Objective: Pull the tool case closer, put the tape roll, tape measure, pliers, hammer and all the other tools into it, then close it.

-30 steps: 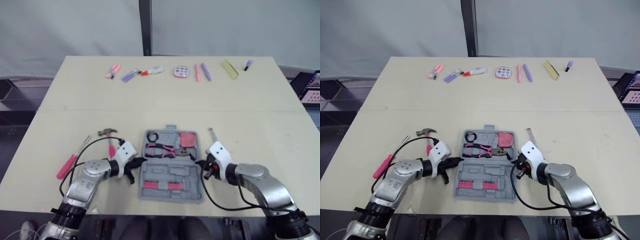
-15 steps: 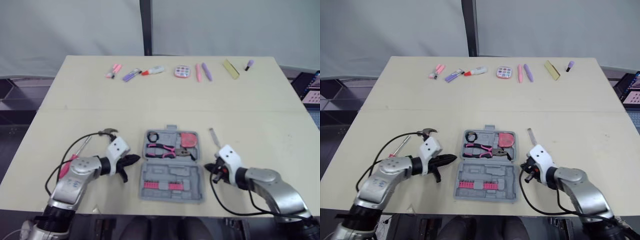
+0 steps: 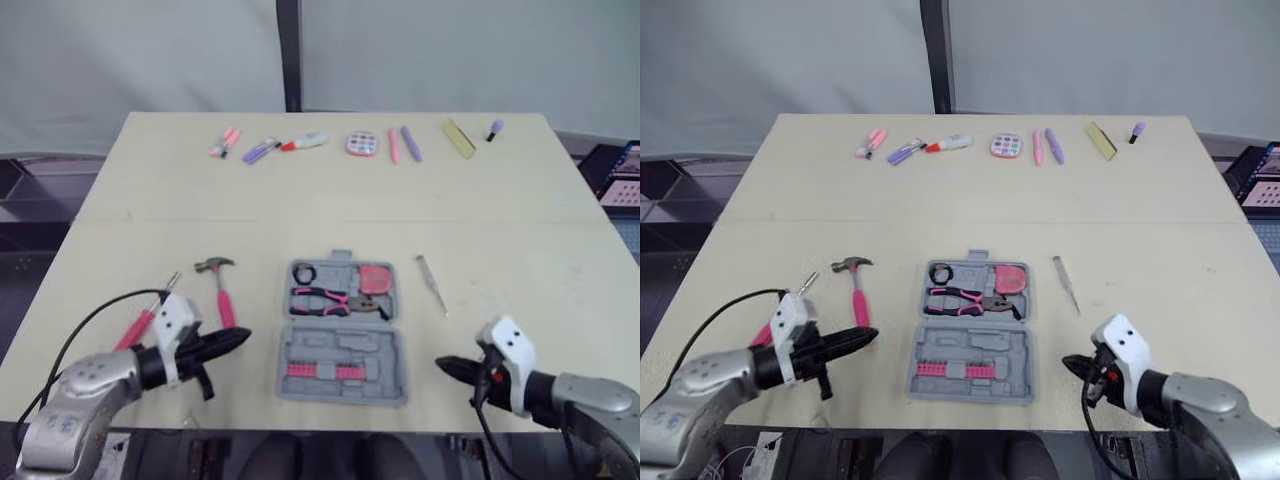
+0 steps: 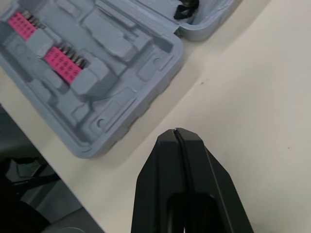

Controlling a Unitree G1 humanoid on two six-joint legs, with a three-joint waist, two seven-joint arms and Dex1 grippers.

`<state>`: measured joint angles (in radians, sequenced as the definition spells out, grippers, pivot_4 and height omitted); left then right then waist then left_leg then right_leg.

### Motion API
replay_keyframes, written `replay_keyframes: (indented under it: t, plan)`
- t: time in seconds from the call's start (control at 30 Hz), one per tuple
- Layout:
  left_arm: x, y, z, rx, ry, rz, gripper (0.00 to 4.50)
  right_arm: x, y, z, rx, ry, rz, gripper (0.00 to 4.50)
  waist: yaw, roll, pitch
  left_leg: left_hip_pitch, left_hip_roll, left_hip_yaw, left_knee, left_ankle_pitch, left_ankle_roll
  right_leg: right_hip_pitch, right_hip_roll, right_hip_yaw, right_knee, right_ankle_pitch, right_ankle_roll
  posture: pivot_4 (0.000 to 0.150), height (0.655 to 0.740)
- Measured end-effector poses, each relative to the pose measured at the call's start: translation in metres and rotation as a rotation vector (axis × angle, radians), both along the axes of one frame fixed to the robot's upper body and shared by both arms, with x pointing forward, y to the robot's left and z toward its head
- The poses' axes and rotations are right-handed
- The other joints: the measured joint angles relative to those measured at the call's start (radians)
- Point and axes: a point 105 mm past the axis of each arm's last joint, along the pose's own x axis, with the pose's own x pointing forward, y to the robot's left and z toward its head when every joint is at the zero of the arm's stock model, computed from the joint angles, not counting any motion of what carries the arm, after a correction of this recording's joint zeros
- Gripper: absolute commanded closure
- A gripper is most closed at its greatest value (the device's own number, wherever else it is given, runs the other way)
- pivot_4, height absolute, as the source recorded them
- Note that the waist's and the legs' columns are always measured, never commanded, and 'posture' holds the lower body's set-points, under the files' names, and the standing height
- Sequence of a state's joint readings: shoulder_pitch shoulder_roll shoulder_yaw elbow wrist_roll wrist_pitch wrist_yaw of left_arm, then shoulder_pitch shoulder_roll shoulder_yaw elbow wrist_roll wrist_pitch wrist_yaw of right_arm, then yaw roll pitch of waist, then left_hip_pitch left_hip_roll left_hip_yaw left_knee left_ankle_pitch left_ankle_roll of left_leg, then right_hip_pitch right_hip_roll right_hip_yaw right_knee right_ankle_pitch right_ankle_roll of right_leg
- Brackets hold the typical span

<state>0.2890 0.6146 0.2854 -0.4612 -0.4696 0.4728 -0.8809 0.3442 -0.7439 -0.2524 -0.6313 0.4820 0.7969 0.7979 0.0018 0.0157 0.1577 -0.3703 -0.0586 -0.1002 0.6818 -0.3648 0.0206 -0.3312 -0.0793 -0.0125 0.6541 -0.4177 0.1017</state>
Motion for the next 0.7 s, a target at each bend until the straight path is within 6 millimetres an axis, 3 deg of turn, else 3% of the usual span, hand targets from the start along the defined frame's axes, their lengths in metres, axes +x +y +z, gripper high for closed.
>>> replay_keyframes:
  t: [0.07,0.3,0.7]
  plan:
    - [-0.014,0.006,-0.006,-0.006,0.01,0.013,3.67,-0.007,0.001,-0.001,0.021,0.018,0.006,3.7,0.0,0.0,0.0,0.001,0.0,0.0,-0.001,0.0,0.0,0.003,0.0,-0.001,-0.005,0.0,0.0,0.15,0.7134]
    - [-0.046,0.012,-0.017,-0.019,-0.016,0.021,0.12,-0.019,0.001,-0.006,0.058,0.044,0.023,0.19,0.016,0.0,0.0,0.001,0.001,0.0,0.0,0.0,0.001,0.009,0.0,-0.001,-0.017,0.0,0.0,0.15,0.7134]
    - [-0.072,0.023,-0.034,-0.001,-0.027,0.071,0.03,-0.034,-0.006,-0.014,0.04,0.048,0.082,0.06,0.021,0.0,0.0,0.001,0.001,0.0,0.0,-0.001,0.001,0.01,0.0,-0.002,-0.019,0.0,0.0,0.15,0.7134]
